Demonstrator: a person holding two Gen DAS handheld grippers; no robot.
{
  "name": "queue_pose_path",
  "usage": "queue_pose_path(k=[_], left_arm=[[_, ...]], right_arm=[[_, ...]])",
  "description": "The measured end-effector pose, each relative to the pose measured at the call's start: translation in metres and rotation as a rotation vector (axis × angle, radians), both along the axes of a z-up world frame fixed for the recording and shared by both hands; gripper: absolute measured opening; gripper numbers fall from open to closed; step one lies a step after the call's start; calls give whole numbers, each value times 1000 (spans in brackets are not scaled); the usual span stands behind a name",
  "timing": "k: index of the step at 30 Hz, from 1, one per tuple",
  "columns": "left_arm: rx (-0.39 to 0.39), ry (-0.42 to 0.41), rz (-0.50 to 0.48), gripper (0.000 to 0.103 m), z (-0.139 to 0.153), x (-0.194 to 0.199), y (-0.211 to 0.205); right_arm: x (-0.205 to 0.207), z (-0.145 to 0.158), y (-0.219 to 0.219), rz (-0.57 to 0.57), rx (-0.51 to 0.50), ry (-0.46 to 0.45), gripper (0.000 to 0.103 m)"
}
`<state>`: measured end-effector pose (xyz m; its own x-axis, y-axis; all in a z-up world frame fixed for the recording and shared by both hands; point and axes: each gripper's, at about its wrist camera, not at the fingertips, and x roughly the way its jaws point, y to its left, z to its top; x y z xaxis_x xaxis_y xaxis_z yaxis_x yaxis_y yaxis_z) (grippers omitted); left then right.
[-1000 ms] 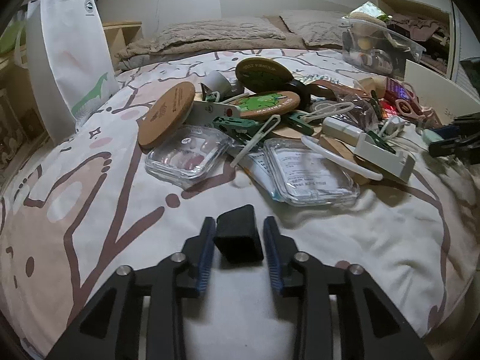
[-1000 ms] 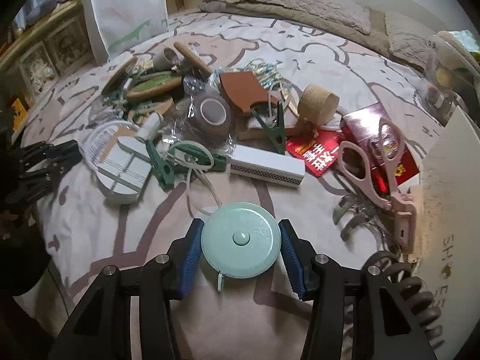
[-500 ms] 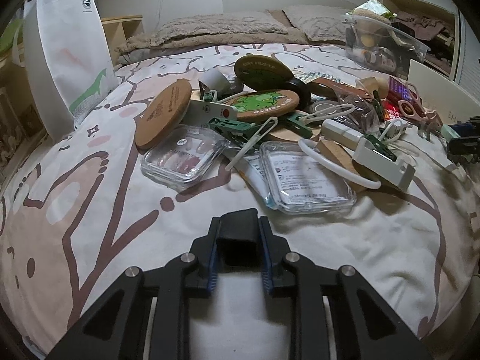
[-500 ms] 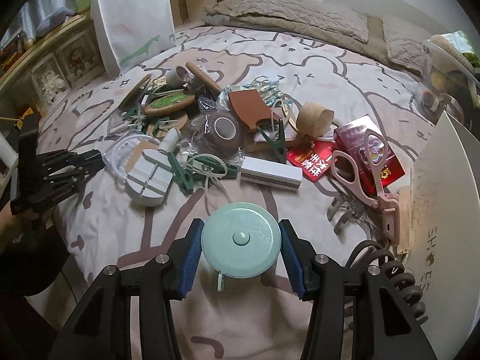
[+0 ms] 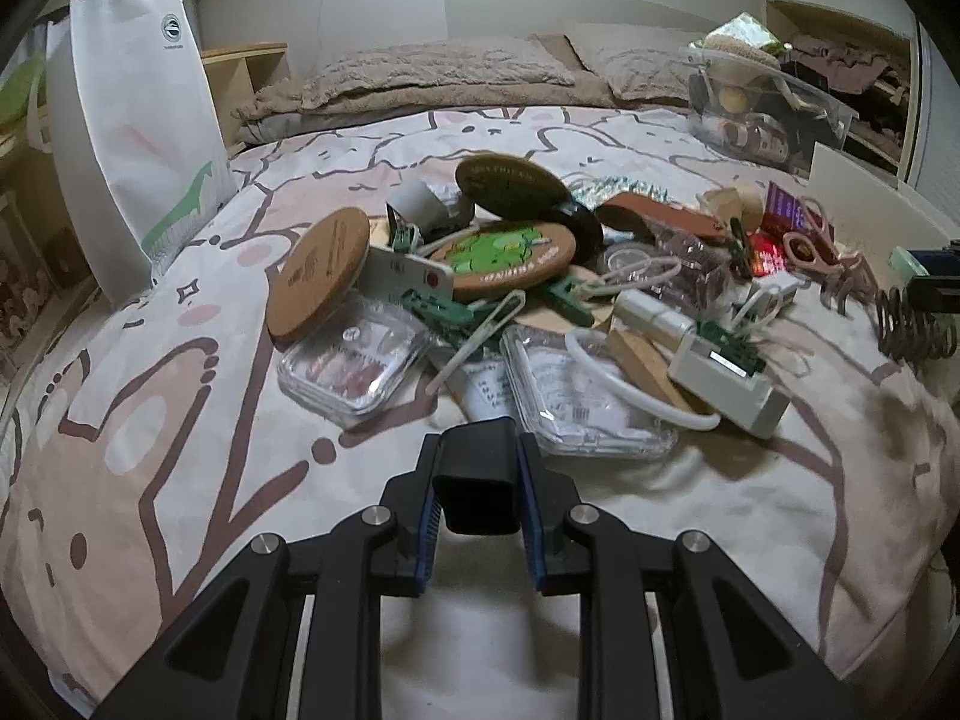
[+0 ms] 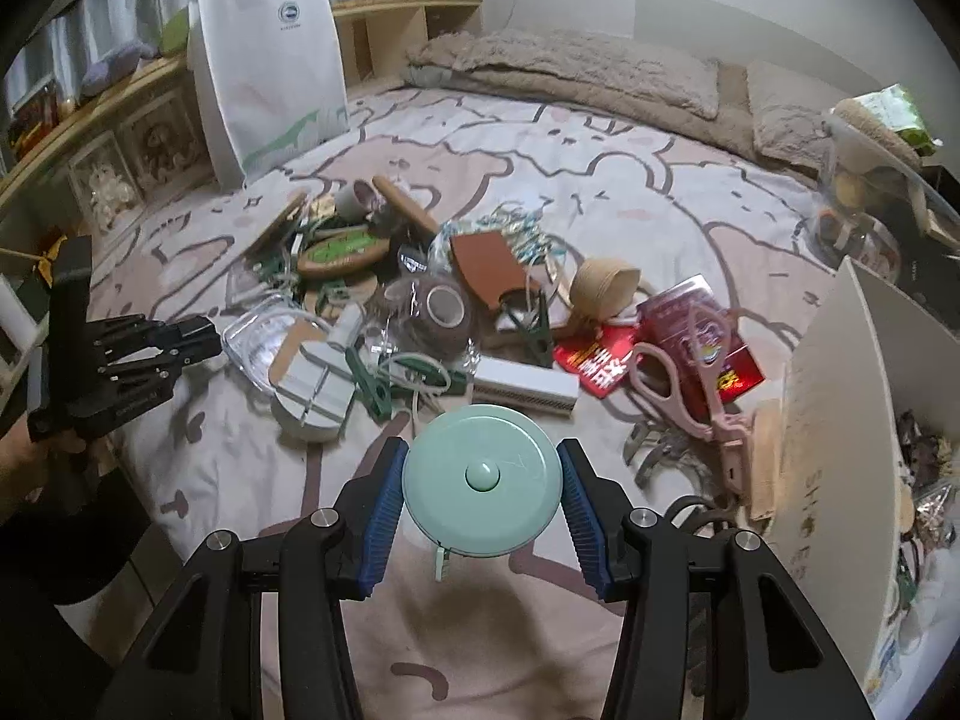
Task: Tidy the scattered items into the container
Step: 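Lift and carry the black piece and tape measure with both tools over the white box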
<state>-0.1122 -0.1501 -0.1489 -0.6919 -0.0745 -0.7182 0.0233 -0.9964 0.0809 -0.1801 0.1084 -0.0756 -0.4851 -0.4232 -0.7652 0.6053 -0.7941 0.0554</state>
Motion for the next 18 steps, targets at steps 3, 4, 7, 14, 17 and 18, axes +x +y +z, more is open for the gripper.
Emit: queue_pose_path(k=[3,4,7,14,17,18], left_arm=[[7,19,4,23,8,0,1],[10,27,3,23,12,-1,2],[16,45,-1,23,20,-2,6],[26,88,-22,23,43,-8,22],[30,105,-33,23,52,-11,31],[31,108,-38,23,54,-13,35]], right_arm=[[1,8,5,-10,-15,16,51],[1,10,6,-14,-21,19,51],[2,18,10,-25,-37,35,51],[2,33,23,-59,-70,70,51],[2,40,33,-83,-87,85,51],[1,42,37,-94,-93,90,51]])
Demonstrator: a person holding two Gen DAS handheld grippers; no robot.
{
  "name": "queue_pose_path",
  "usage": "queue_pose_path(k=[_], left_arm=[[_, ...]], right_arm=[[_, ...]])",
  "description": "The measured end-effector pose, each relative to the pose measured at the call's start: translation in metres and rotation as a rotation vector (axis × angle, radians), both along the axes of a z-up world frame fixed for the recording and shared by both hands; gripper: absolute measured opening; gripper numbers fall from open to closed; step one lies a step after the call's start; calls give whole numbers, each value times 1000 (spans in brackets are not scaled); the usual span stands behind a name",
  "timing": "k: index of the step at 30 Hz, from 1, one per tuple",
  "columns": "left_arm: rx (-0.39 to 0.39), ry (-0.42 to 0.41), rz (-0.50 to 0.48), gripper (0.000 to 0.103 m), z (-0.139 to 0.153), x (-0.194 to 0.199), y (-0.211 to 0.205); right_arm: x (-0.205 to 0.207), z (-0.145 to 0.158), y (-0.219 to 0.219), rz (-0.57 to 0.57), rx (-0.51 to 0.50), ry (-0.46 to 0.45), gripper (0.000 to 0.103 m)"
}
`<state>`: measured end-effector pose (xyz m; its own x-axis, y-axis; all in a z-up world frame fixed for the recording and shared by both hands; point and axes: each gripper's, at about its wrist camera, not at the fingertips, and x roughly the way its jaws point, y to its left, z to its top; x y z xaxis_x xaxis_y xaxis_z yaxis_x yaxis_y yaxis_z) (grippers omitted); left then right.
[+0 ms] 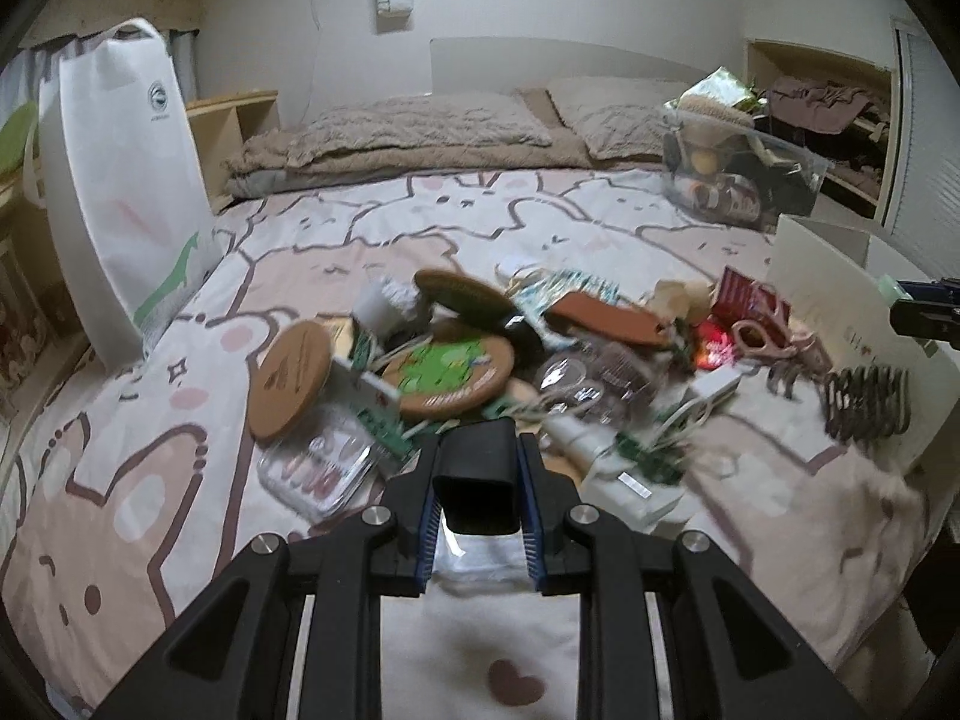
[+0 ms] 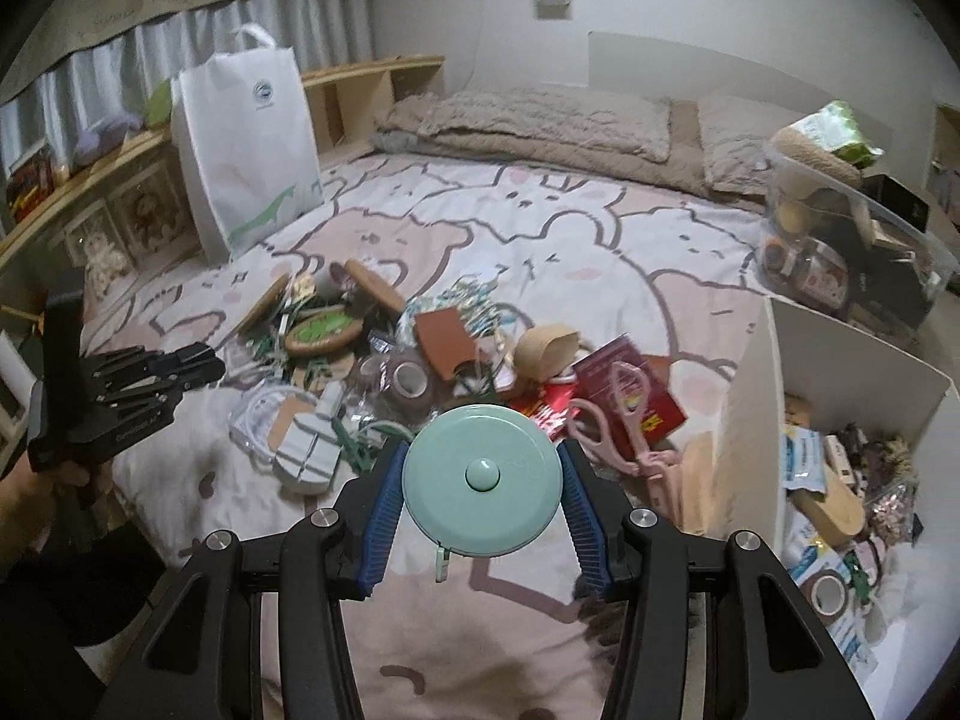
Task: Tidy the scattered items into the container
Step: 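Lift and carry the black piece and tape measure with both tools over the white box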
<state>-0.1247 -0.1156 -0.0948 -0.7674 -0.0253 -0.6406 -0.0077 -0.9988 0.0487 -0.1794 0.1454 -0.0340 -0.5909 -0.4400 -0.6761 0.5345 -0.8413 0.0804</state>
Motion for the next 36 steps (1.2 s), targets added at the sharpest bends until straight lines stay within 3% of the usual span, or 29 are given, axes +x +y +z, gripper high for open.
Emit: queue_pose_path(k=[20,36], left_arm=[[23,94,-132,23,49,-24,89],[54,140,-266,23,73,-40,177]], right_arm=[[-7,26,111,-270,-75,70,51],[-8,13,198,-445,-89,40,51]])
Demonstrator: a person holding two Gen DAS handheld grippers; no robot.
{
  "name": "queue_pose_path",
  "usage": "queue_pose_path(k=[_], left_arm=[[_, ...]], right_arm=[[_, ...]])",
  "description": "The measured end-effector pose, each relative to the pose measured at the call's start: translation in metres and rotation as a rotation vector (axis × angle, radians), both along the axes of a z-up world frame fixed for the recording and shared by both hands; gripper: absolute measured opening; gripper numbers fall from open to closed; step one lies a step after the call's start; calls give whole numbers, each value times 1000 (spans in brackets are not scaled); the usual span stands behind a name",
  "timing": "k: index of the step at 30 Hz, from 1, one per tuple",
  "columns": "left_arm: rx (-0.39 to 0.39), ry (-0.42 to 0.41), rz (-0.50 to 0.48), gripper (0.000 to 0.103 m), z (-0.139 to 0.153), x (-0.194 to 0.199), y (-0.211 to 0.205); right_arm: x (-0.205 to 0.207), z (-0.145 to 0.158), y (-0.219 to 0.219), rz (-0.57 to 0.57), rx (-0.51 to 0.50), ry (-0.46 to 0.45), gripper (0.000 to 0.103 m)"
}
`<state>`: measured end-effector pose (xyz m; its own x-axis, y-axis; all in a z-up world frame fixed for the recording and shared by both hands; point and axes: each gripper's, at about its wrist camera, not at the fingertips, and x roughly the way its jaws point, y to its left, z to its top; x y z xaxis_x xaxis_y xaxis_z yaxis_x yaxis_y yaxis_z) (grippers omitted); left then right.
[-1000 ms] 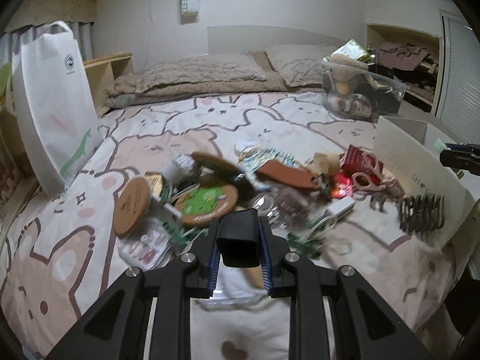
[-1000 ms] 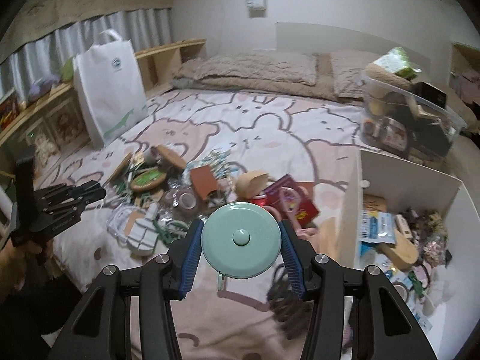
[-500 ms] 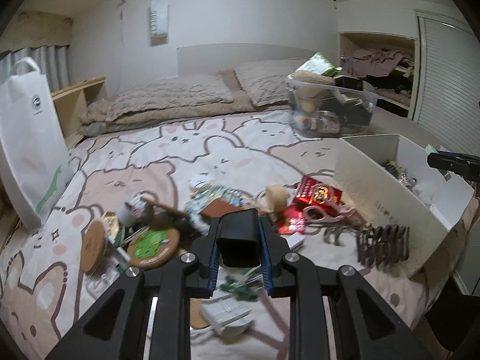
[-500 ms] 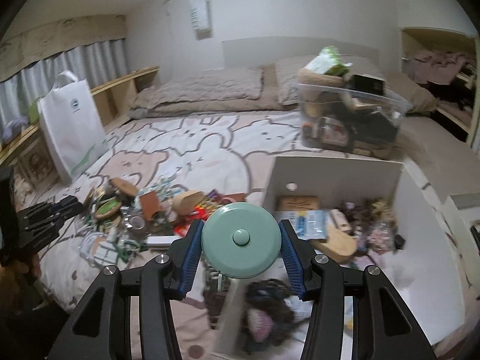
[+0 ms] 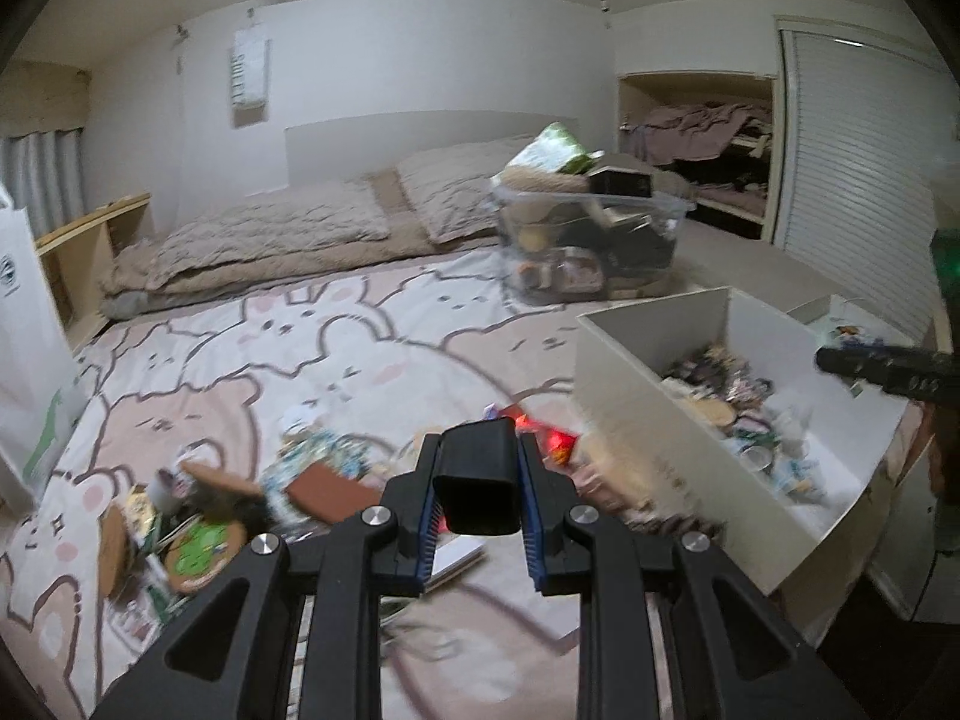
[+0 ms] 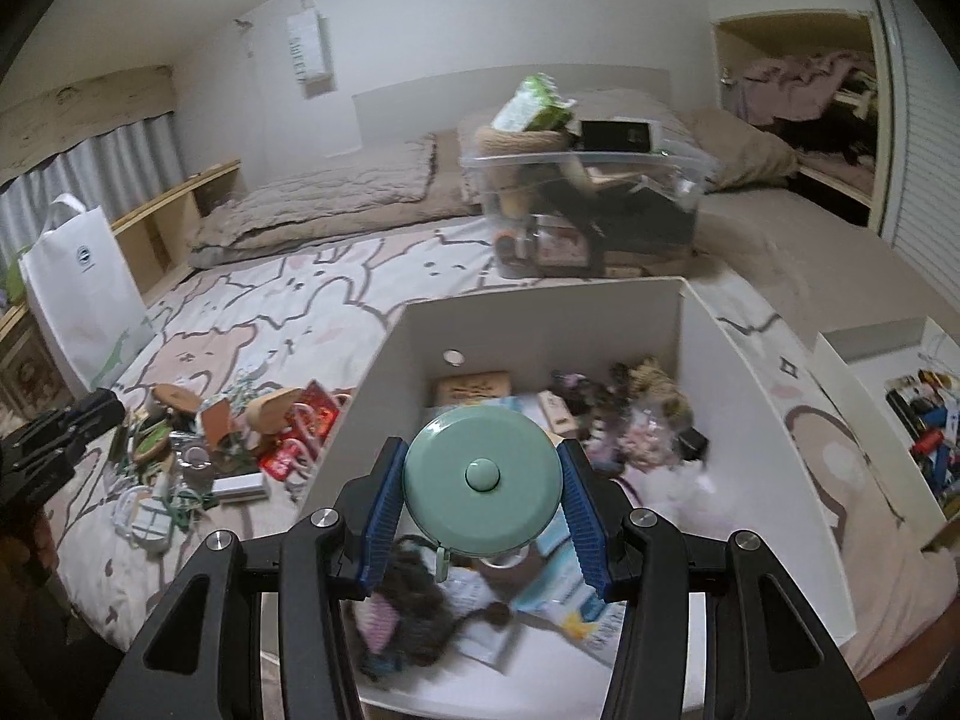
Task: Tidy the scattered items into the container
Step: 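Lift and carry the black piece and tape measure with both tools over the white box, then open the right tool to drop the mint tape measure into the white box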
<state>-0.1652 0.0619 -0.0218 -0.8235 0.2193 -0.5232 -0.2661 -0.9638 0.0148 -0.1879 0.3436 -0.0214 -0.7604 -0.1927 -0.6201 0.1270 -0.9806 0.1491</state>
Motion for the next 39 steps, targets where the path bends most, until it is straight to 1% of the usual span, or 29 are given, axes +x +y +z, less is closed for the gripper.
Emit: queue_pose_path(k=[8,14,22,28,31,33,35,37,38,39], left_arm=[[28,14,-84,23,8,-12,51],[47,12,-143,23,10,-18,85],[75,2,-187,23,11,-30,116],[85,1,-235,23,10,-34,142],[77,-8,-263,23,6,-34,155],[69,-16,-281,23,4,-34,163],[74,-24,-297,23,3,-35,170],[79,-31,-305,23,2,-36,175],[79,-36,-310,23,0,-37,177],[73,-42,-312,23,-1,-38,180]], right_arm=[[-7,-14,25,-45,27,-39,51],[-10,-19,44,-73,18,-62,51],[-16,-21,57,-87,31,-90,51],[-30,-23,57,-94,114,-122,51],[-38,-30,54,-94,182,-150,51],[-42,-36,50,-103,252,-172,51],[-42,-39,49,-119,301,-173,51],[-41,-40,49,-114,320,-161,51],[-40,-39,50,-111,317,-155,56],[-38,-38,51,-111,314,-146,74]])
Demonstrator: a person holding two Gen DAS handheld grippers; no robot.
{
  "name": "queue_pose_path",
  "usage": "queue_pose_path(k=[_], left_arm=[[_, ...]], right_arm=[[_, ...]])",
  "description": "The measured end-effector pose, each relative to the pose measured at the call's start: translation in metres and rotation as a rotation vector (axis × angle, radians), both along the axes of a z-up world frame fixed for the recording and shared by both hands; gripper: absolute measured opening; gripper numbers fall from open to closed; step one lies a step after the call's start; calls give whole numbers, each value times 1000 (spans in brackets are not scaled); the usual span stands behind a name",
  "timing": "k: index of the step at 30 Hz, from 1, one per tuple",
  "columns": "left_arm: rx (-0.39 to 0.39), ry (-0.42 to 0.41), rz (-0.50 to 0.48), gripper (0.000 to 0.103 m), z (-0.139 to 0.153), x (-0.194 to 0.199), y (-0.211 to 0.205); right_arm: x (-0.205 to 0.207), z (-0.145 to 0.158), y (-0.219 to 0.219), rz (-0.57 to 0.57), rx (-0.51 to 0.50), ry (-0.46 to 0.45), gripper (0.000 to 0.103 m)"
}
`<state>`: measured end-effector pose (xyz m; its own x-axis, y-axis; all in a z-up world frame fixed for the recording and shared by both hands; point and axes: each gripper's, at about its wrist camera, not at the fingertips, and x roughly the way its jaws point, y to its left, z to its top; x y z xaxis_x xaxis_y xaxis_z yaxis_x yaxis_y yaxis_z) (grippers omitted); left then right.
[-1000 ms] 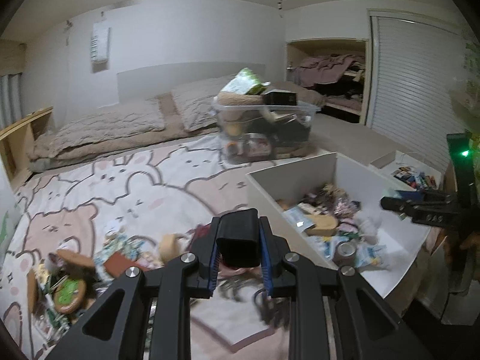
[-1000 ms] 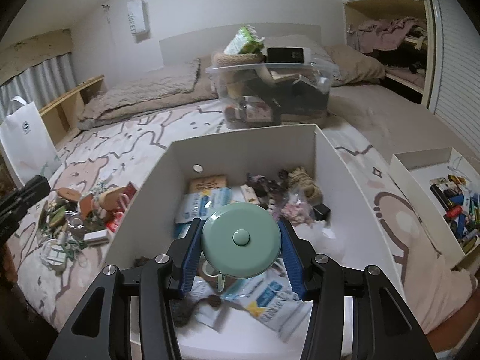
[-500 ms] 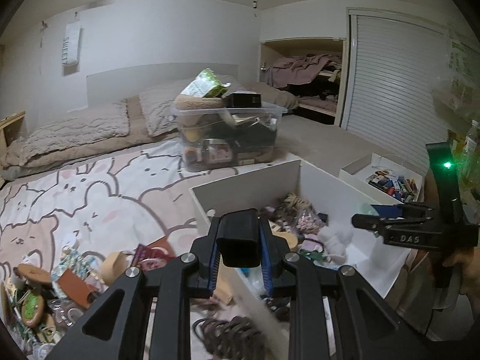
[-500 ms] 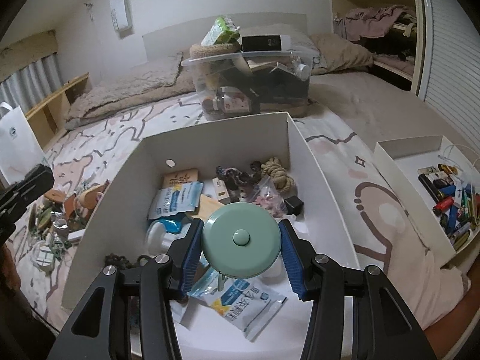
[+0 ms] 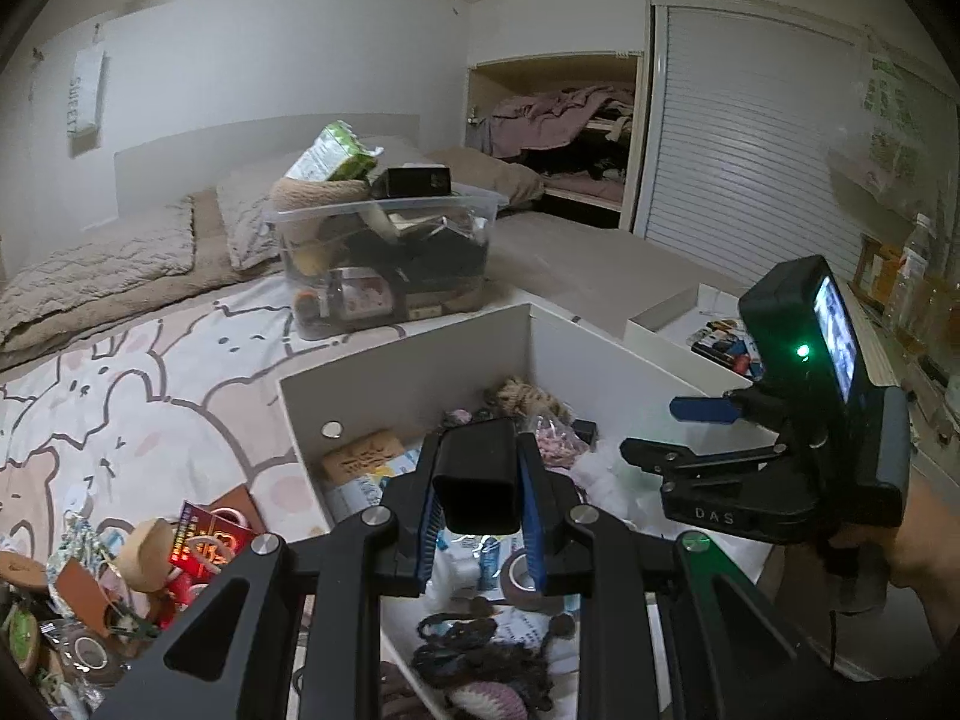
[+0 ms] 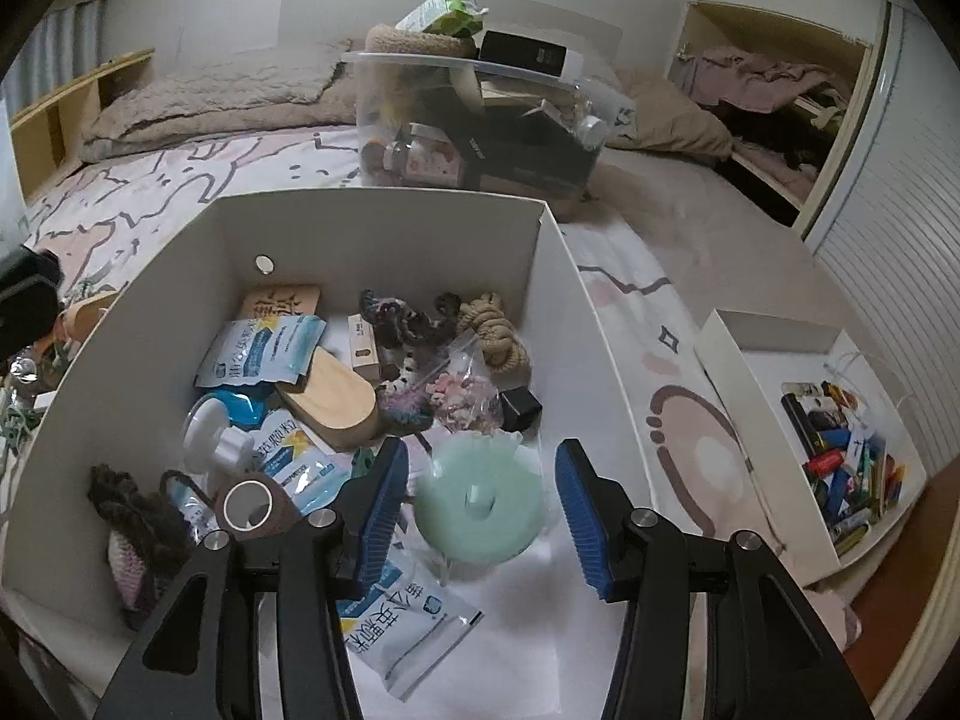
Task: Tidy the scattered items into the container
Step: 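Open the right tool to drop the mint tape measure into the white box, then lower the black rubber piece into the white box and open the left tool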
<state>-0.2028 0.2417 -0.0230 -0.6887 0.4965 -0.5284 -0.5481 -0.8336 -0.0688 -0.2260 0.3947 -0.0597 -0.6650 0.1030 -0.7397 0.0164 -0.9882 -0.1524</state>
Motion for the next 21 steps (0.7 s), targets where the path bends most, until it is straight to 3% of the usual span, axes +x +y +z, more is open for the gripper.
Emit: queue_pose_path(k=[2,9,21], left_arm=[[-18,-14,0,23,-4,-2,5],[-36,-80,-32,23,-16,-11,15],[-97,-191,-79,23,-38,-18,27]], right_arm=[[4,4,0,9,-7,20,90],[24,15,-6,66,-93,43,90],[39,5,-20,116,-134,-17,90]])
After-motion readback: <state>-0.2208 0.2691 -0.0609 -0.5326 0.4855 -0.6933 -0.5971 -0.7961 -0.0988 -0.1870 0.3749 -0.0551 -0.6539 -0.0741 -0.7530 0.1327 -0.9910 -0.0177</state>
